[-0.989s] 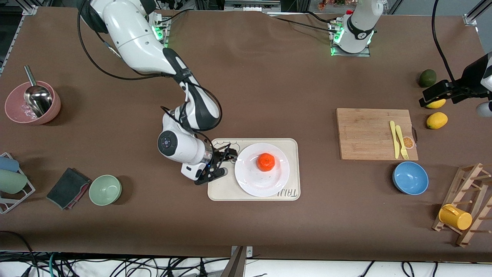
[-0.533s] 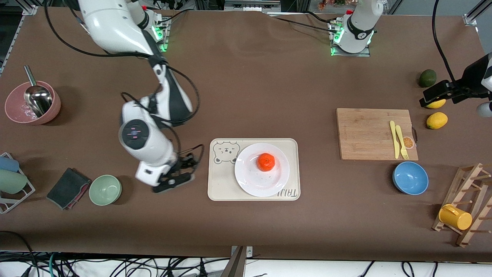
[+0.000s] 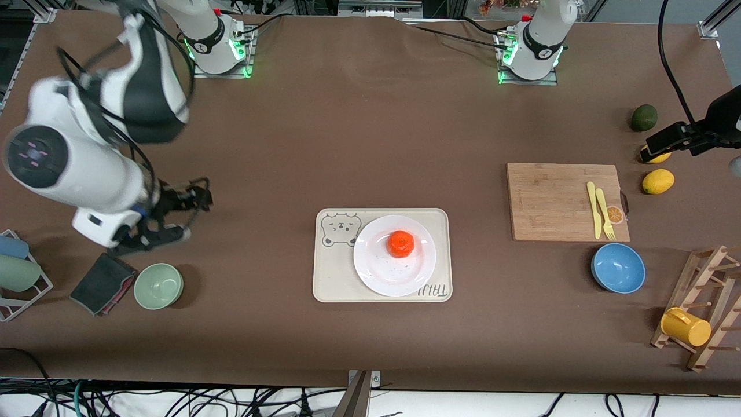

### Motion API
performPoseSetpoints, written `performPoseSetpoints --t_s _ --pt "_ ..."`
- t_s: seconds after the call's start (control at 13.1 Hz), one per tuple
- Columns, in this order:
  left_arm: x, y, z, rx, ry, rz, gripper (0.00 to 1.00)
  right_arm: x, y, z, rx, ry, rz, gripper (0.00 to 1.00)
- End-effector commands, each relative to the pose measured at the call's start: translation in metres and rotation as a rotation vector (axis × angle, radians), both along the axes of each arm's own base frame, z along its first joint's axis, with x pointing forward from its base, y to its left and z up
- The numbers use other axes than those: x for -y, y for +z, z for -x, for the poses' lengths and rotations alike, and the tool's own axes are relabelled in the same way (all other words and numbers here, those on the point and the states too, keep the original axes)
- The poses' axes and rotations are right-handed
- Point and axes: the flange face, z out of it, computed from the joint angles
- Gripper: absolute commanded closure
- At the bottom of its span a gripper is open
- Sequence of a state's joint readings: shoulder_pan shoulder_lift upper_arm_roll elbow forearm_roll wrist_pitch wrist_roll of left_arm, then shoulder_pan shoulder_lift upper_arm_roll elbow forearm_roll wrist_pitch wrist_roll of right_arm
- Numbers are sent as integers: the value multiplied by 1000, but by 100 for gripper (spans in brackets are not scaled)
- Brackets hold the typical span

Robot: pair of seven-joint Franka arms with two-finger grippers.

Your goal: Place orange and plate with both arms

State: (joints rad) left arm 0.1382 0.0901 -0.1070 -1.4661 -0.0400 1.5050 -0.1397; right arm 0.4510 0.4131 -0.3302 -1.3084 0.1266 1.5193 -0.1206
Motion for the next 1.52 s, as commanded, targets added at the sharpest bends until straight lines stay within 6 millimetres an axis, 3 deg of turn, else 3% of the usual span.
performPoseSetpoints --t_s 0.0,0.23,0.38,0.46,0.61,0.76,0.84,1.45 --pt "-3 5 1 -4 -19 -19 0 51 -14 50 -101 -59 -16 0" --pt "-3 4 0 -5 -19 -19 0 87 -21 83 -2 -51 22 0" --pt "-5 3 0 -7 -16 -19 0 114 3 88 86 -89 14 0" --pt "-8 3 1 -7 -11 -21 0 123 27 97 112 -101 3 0" --pt "-10 4 1 -5 -10 -19 0 134 57 111 80 -127 6 0" --pt "-8 5 0 -2 -13 -19 0 149 83 111 98 -158 3 0" --pt "-6 4 0 -4 -16 -19 0 158 83 107 89 -184 -18 0" --pt "-4 -3 2 4 -18 -16 0 155 87 102 123 -251 -21 0"
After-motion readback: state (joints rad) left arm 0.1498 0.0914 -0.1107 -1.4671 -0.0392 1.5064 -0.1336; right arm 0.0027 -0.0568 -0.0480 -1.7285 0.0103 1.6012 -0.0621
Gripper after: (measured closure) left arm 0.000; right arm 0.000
